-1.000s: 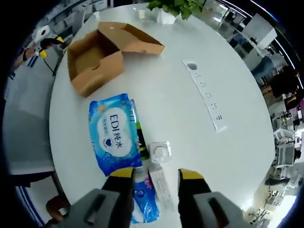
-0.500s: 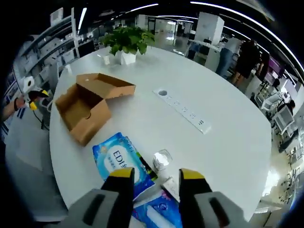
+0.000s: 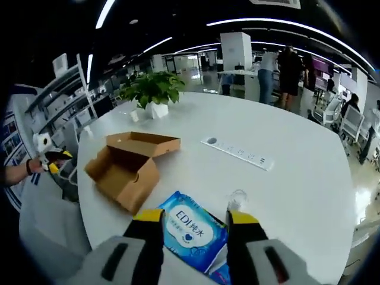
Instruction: Operate the shoe box by opening the lid, removing the specified soft item, and placing it in the target area until the item is outside and the box remains undamaged.
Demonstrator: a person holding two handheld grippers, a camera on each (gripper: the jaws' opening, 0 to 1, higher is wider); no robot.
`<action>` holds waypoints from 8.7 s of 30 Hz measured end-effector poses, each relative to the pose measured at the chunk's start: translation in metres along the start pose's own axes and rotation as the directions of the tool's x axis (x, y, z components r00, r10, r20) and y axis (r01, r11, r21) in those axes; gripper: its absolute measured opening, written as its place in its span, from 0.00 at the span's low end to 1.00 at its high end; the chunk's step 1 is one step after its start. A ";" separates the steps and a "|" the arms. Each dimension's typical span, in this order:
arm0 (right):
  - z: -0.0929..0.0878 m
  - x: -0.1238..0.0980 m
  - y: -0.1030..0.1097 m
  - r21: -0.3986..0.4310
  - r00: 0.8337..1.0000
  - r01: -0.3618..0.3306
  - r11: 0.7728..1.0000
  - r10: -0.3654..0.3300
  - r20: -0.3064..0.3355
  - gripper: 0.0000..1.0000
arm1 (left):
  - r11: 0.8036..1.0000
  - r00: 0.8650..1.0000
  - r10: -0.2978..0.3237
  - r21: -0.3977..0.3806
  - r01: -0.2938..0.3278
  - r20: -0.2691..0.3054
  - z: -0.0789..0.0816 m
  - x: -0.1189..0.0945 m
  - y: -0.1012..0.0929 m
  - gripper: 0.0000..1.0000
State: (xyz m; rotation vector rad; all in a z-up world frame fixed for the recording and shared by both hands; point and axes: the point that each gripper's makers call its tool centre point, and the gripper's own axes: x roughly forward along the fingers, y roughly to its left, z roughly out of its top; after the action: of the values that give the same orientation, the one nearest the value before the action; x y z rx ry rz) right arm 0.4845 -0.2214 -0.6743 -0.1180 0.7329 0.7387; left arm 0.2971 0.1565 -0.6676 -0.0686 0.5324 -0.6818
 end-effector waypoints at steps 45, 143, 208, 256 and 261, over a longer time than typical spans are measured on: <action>-0.034 0.008 0.156 0.060 0.973 -0.136 0.989 0.122 0.194 0.50 | 0.999 1.000 0.013 -0.053 -0.012 0.023 0.003 -0.010 0.020 0.52; -0.079 0.010 0.192 0.179 0.966 -0.116 0.977 0.069 0.249 0.49 | 0.844 0.880 0.329 -0.310 -0.436 -0.343 -0.085 0.053 0.119 0.21; -0.037 0.066 0.160 0.173 0.972 -0.148 0.974 0.111 0.205 0.48 | 0.798 0.796 0.462 -0.208 -0.566 -0.392 -0.093 0.044 0.125 0.04; 0.023 0.154 0.127 0.191 0.972 -0.170 0.967 0.132 0.196 0.48 | 0.797 0.797 0.463 -0.212 -0.566 -0.388 -0.093 0.045 0.126 0.04; 0.026 0.162 0.126 0.199 0.973 -0.167 0.966 0.129 0.190 0.48 | 0.796 0.797 0.464 -0.213 -0.567 -0.387 -0.093 0.045 0.127 0.04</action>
State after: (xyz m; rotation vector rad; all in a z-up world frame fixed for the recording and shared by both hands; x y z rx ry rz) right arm 0.4988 -0.0258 -0.7408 0.1984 0.6523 0.7973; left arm 0.3547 0.2375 -0.7974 -0.1109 0.9301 -0.0457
